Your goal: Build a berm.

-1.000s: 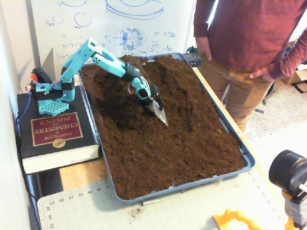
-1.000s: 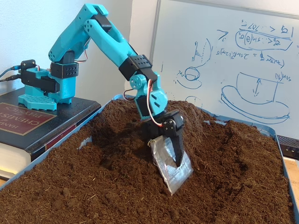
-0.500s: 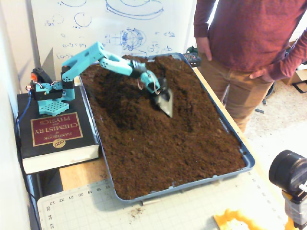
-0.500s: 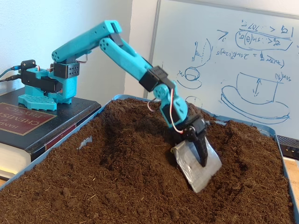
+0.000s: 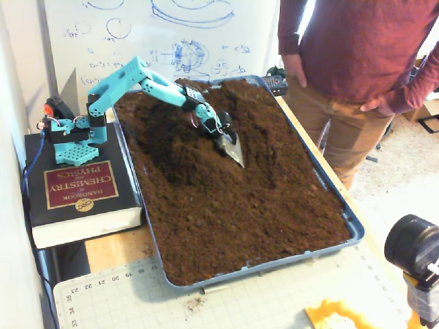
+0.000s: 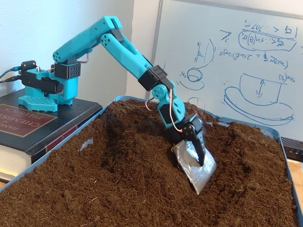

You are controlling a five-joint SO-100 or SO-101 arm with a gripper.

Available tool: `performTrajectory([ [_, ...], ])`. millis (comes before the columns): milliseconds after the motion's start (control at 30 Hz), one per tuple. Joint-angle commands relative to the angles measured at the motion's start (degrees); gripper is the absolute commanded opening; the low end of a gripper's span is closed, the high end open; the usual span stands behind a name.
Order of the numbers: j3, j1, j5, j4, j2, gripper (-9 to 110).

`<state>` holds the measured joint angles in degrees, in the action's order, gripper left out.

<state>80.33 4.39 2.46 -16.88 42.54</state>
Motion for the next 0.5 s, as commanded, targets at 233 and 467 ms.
performTrajectory([
  [233, 11.5, -1.8, -0.2, -0.6, 17.0, 0],
  [467, 12.4, -1.7, 1.0, -1.9, 34.3, 0],
])
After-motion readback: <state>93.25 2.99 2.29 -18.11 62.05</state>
